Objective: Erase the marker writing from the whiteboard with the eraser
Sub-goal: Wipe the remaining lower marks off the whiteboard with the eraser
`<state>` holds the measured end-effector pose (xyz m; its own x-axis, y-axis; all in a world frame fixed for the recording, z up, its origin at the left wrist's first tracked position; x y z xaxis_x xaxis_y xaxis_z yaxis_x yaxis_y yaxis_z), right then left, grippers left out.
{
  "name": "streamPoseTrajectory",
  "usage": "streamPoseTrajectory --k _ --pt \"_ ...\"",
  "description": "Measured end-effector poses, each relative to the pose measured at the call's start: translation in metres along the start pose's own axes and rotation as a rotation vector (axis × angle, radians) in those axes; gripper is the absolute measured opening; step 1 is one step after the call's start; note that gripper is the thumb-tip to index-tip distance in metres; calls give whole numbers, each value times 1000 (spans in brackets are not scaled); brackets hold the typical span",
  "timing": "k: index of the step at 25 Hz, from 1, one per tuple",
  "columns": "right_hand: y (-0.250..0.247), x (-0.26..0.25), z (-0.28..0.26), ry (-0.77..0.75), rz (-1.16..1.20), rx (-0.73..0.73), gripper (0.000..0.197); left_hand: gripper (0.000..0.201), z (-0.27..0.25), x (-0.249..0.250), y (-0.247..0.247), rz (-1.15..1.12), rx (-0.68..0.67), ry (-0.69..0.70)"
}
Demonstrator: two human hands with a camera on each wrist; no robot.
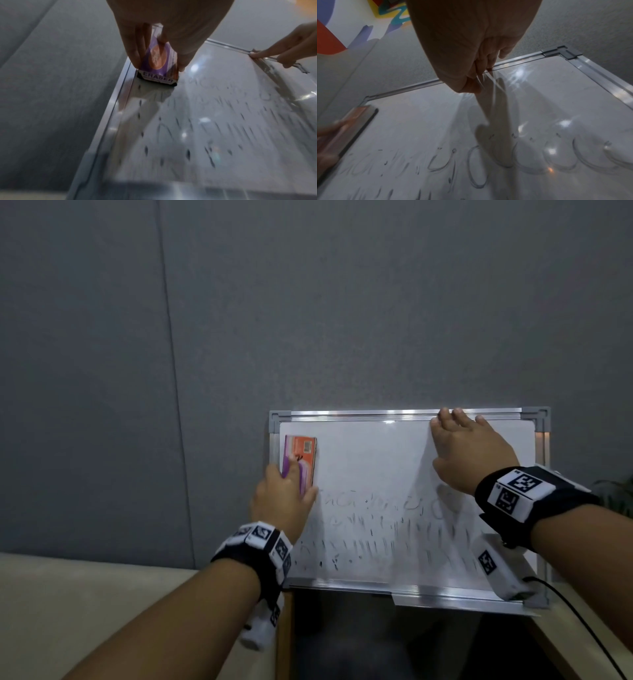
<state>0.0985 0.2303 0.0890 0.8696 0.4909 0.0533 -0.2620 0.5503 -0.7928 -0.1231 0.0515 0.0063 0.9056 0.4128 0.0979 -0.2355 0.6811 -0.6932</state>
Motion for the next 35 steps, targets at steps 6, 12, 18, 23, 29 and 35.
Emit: streamPoseTrajectory --k 6,12,18,23,29,35 --pt "1 -1 2 -4 -4 5 68 69 -34 -8 15 -30 -27 -41" --pt "-1 -2 3 5 -6 1 68 67 -21 -7 1 -16 -37 40" --pt "1 0 3 14 -22 -19 69 68 -48 -7 14 93 -137 155" --pt "-1 -1 3 14 -19 -23 69 69 -10 -14 -8 94 -69 97" --pt "-3 -1 2 3 -26 -6 69 63 -48 7 16 179 -189 312" --pt "-1 -2 2 5 -30 -5 69 61 -32 0 3 209 -73 337"
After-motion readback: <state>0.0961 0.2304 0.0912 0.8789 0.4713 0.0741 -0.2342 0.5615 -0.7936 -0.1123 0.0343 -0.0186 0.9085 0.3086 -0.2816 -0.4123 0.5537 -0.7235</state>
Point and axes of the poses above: each hand's wrist, its own z-axis towards the middle knuckle, its own y-axis out of the palm, x = y × z, the point moved 7 cm from there along z, towards the middle knuckle, and after that the axes turned 14 degrees about y, right-handed, at the moved point
